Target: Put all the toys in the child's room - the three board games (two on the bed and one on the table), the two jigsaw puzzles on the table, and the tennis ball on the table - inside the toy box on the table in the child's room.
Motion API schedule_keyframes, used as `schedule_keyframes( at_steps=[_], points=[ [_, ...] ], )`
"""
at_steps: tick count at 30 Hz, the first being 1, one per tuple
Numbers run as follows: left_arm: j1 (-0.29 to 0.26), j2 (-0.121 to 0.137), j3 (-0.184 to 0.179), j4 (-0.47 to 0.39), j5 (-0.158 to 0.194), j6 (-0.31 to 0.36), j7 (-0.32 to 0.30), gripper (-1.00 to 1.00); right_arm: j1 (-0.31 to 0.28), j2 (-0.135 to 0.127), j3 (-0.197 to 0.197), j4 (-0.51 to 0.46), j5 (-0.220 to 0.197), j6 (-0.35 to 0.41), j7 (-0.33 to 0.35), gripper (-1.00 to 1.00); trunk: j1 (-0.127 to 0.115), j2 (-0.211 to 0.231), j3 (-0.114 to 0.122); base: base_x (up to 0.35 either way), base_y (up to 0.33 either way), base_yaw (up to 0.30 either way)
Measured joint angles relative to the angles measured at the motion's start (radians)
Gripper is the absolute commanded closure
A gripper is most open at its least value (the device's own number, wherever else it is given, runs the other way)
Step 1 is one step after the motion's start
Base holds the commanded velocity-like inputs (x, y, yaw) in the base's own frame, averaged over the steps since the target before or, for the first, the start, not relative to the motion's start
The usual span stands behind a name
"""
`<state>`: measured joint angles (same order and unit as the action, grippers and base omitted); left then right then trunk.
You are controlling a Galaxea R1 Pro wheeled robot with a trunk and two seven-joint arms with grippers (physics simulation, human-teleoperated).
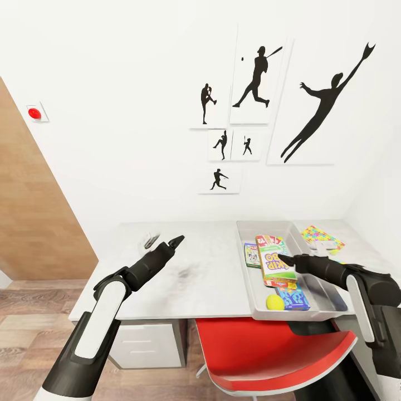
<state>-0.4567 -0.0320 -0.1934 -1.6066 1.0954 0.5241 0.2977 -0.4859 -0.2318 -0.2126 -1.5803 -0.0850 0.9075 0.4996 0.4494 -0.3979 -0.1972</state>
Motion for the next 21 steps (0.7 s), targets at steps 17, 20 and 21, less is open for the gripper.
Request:
schedule_keyframes(
  at_steps=[17,20,21],
  points=[
    [0.001,0.003,0.000,0.001,-0.002,0.001,-0.045,-1.00,-0.004,0.003,0.000,-0.001,0.000,0.001,-0.002,-1.00,0.000,0.000,0.000,0.000,0.000,0.000],
    [0.001,0.002,-0.001,0.001,-0.003,0.001,-0.044,-1.00,-0.004,0.003,0.000,-0.001,0.000,0.001,-0.002,-1.00,0.000,0.000,0.000,0.000,-0.004,0.000],
    [0.001,0.002,-0.001,0.001,-0.003,0.001,-0.043,-1.00,-0.004,0.003,0.000,-0.002,0.000,0.001,-0.002,-1.00,0.000,0.000,0.000,0.000,-0.041,0.000]
  ],
)
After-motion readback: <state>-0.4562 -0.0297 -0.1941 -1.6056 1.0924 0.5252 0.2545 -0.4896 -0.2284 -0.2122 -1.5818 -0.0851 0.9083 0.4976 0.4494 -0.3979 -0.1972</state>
